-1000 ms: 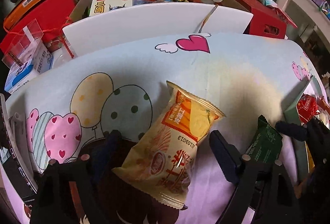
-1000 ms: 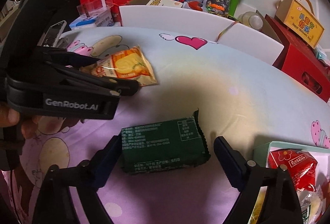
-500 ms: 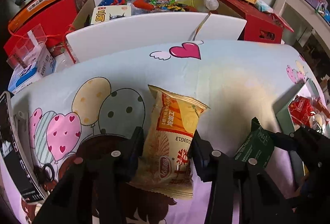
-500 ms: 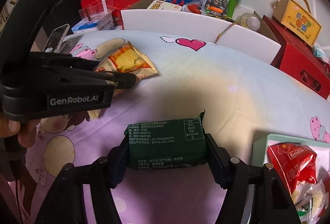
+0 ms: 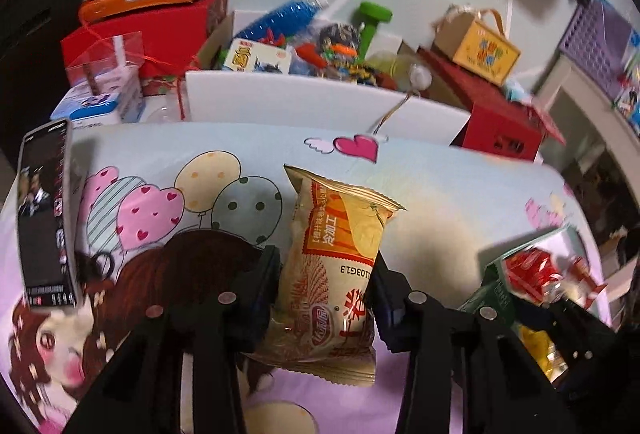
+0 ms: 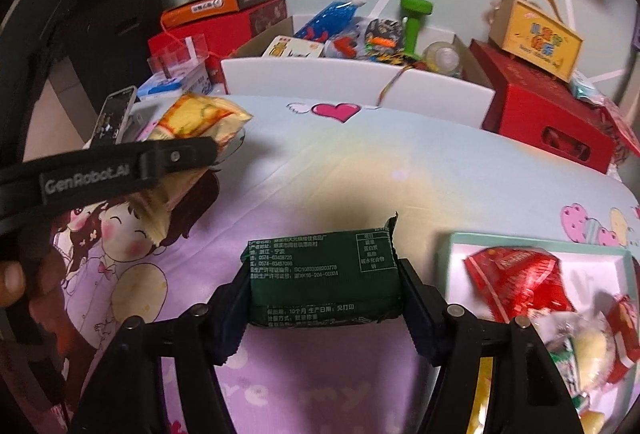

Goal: Organize snacks
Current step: 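Carry the green block pack and yellow bread bag over the tray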

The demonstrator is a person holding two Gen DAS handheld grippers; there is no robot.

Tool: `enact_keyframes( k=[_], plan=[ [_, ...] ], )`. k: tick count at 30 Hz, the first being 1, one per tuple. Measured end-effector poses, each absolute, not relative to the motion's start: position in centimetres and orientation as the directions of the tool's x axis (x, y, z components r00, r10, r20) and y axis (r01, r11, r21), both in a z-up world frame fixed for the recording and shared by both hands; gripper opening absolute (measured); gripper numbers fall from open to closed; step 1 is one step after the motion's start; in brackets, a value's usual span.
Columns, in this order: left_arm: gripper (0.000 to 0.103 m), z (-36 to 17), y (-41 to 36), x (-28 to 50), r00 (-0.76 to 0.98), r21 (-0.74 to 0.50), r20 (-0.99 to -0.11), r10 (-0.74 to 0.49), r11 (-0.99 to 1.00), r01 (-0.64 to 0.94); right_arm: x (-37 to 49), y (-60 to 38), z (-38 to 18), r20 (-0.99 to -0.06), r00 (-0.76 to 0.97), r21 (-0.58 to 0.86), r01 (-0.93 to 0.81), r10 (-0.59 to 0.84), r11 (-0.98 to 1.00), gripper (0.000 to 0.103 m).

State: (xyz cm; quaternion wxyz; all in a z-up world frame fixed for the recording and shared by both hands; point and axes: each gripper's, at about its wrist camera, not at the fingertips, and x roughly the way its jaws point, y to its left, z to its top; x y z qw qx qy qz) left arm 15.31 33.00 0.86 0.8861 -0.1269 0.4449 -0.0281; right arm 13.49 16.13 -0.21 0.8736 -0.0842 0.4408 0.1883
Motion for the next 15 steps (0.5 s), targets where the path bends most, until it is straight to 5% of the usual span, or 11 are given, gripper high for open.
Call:
enact_keyframes(
  k=[15],
  plan=[
    [0.044,3.4,29.6,10.5,0.633,-0.344,-0.755,-0.172,0.926,-0.157,10.2,9.8,2.8,-0.771,0.606,0.047,-0.255,0.197,0.966,0.07]
  ],
)
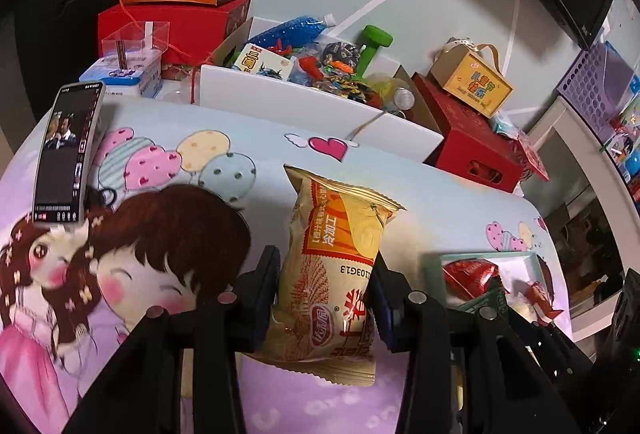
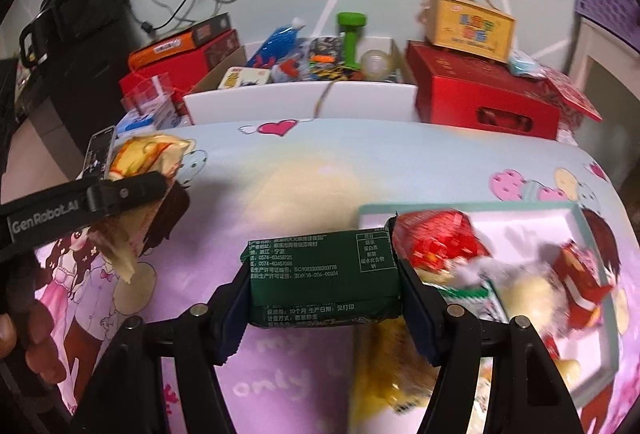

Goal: Organize snacks
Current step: 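Carry the green block pack and yellow bread bag over the tray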

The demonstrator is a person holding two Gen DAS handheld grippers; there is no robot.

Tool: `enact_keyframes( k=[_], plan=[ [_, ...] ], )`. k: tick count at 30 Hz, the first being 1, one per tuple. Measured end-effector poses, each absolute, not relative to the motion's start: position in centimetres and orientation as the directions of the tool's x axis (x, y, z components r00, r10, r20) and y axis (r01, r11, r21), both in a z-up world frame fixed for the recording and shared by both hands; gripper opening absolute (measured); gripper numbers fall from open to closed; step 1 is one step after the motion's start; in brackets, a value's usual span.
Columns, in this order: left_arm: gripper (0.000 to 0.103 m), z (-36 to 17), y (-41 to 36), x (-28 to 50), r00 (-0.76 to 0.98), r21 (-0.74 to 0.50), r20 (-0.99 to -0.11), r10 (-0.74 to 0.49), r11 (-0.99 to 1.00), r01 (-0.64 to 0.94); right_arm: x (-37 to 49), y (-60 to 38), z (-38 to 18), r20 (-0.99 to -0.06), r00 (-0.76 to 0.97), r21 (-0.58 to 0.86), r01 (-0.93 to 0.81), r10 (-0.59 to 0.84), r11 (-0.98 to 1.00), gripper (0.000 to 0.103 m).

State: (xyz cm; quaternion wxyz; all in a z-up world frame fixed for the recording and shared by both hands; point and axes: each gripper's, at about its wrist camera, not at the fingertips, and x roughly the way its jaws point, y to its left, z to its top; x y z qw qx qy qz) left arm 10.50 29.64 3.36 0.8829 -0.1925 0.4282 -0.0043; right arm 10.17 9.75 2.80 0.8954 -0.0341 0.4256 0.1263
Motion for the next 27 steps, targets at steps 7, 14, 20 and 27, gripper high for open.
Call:
enact_keyframes(
  k=[7,14,20,27],
  plan=[
    [0.044,4.3,27.5,8.5,0.641,-0.367,-0.745,-0.184,0.916,-0.164,8.6,6.7,3.9,-0.756,0.629,0.066,-0.202,0.181,0.977,0.07],
    [0.044,4.8,25.0,7.4,0.655,-0.36,-0.732,-0.186,0.922,-0.14,7.8,3.9,4.6,-0.751,0.641,0.08,-0.152,0.16,0.985,0.07],
    [0.044,4.8,23.2,7.7,0.641,-0.314,-0.75,-0.165,0.941,-0.125,7.9,1.4,5.2,-0.737,0.662,0.095,-0.104,0.14,0.99,0.07],
    [0.044,5.9,20.5,7.7,0.65,-0.283,-0.74,-0.173,0.957,-0.067,8.3,-2.7,5.5,-0.734,0.673,0.115,-0.012,0.093,0.993,0.07]
  ],
)
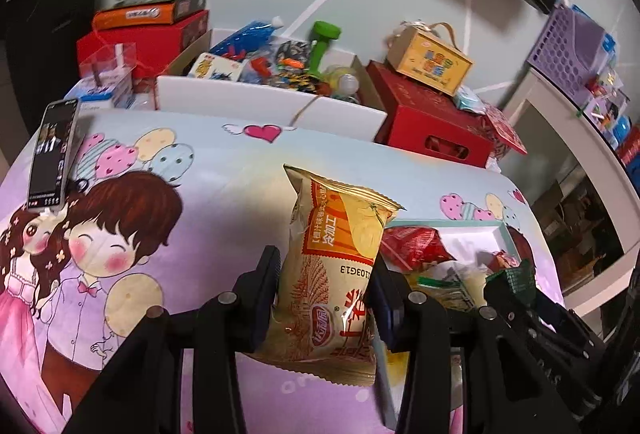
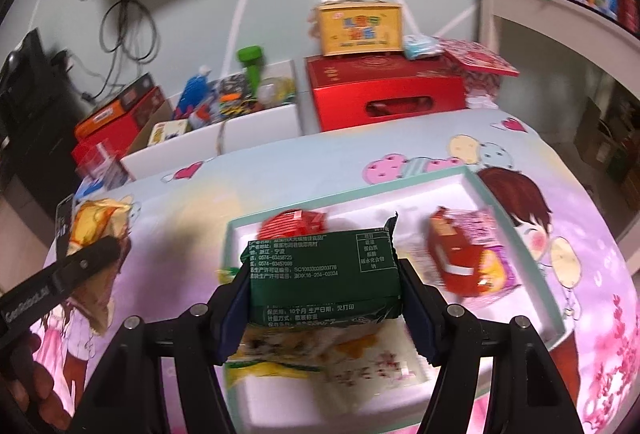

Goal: Organize snacks
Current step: 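Carry the green block pack and yellow bread bag over the tray, then lower both snacks onto the tray and open both tools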

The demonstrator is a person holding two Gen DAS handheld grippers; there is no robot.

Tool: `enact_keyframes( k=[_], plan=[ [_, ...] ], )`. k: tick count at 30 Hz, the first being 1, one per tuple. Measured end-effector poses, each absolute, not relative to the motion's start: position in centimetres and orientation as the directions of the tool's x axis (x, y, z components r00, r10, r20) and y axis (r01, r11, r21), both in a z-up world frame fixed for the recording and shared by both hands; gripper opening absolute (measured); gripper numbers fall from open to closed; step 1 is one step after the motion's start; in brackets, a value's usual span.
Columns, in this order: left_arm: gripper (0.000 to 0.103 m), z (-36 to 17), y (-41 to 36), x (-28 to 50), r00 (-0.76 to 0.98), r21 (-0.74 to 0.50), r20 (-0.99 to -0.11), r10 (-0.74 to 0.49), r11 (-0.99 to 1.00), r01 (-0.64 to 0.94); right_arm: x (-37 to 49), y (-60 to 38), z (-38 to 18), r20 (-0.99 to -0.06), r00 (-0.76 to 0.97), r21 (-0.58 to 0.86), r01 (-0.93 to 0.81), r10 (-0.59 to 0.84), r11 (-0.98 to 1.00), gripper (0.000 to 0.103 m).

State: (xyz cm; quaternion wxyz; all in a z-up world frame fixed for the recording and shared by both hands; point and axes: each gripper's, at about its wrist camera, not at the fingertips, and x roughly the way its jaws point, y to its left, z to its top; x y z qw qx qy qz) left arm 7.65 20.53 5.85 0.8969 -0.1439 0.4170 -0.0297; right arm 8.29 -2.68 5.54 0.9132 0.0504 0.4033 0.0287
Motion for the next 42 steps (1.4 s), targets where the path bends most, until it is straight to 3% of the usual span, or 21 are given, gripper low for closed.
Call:
enact_keyframes(
  k=[19,42],
  plan=[
    [0.044,7.1,9.5,7.8,0.629,-0.222,-0.726,-0.278,0.96,0.169,7.4,-13.6,6.6,-0.711,0.702,0.137,0.212,-0.053,0.968,0.07],
    [0.044,5.3,5.8,8.6,0.6,-0.165,-0.756,-0.263,0.963,0.215,8.6,-11.9,4.2,-0.773,0.634,0.133,0.112,0.032,0.985,0.07]
  ],
)
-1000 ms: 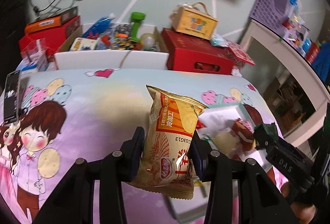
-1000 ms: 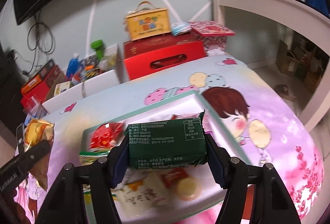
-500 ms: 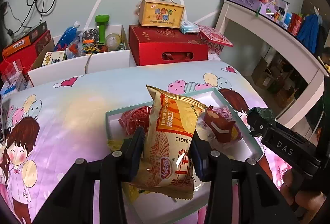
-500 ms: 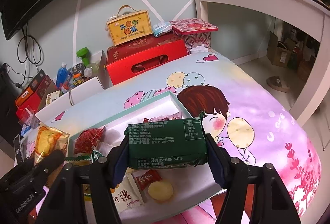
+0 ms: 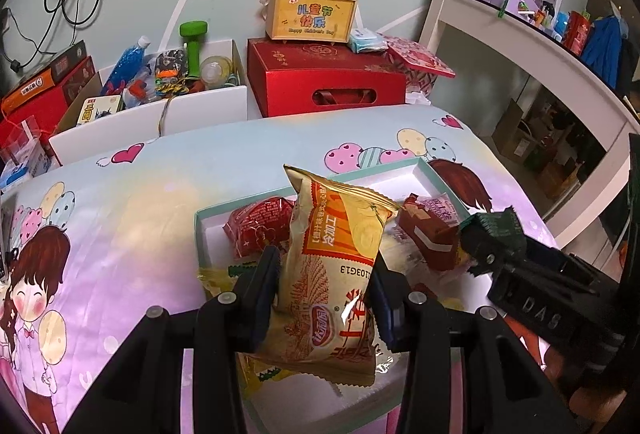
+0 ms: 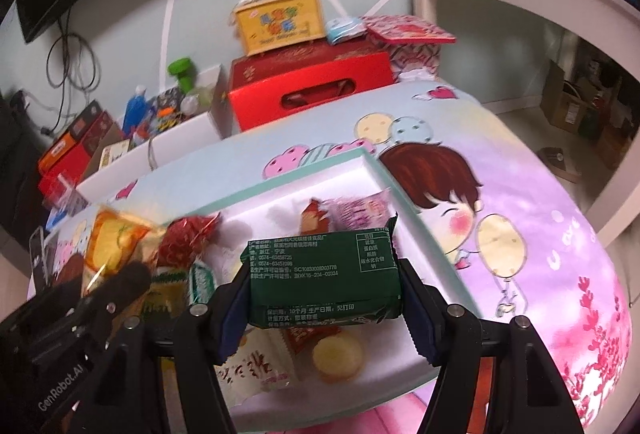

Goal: Organize snacks
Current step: 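Lower both snacks onto the tray and open both tools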

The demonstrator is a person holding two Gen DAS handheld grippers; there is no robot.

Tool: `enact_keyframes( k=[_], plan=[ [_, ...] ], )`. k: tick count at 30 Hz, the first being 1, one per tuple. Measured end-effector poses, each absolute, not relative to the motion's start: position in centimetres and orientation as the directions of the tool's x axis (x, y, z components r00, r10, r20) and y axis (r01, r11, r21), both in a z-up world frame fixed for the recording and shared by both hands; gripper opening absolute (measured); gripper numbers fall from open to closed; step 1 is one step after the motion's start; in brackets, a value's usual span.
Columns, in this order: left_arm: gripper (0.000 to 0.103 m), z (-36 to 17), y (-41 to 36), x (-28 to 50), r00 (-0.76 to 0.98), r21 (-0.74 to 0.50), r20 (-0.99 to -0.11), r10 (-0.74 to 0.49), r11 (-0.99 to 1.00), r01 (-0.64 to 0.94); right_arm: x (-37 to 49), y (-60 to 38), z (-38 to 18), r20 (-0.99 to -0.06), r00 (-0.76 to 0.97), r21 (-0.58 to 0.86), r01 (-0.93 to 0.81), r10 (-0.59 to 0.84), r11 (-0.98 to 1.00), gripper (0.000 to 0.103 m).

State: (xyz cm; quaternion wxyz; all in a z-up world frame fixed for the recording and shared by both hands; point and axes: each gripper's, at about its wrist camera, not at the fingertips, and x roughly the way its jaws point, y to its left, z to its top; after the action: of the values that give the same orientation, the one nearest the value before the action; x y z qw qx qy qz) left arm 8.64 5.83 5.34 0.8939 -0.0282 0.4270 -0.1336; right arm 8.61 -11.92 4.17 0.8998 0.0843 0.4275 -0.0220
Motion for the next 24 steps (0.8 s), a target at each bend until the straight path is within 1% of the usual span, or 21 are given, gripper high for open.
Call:
enact_keyframes(
  k=[9,19,21,22,24],
  plan=[
    [0.044,4.3,5.9,9.2,0.574,-0.162,-0.777,-0.257,0.964,0.212,9.0,-10.4,2.9,-0.807,0.588,0.118,0.074,0.052,0.99,0.07],
    [0.046,4.2,6.1,9.3,0.57,-0.172,-0.78,-0.259,0.964,0.203,9.4,-10.3,1.8,-0.832,0.553,0.104,0.082,0.041,0.991,0.07],
    [0.053,4.4,6.2,9.2,0.574,-0.175,-0.776,-0.26,0.964,0.201,9.6,-10.2,1.6,-0.838,0.545,0.101,0.084,0.039,0.991,0.07],
    [0.061,4.5,6.3,9.2,0.576,-0.174,-0.775,-0.26,0.964,0.2,9.6,-10.2,1.5,-0.841,0.54,0.099,0.085,0.037,0.991,0.07],
    [0.062,4.6,6.5,9.2,0.578,-0.18,-0.773,-0.262,0.964,0.197,9.6,-10.2,1.3,-0.844,0.535,0.095,0.086,0.034,0.992,0.07]
  ],
)
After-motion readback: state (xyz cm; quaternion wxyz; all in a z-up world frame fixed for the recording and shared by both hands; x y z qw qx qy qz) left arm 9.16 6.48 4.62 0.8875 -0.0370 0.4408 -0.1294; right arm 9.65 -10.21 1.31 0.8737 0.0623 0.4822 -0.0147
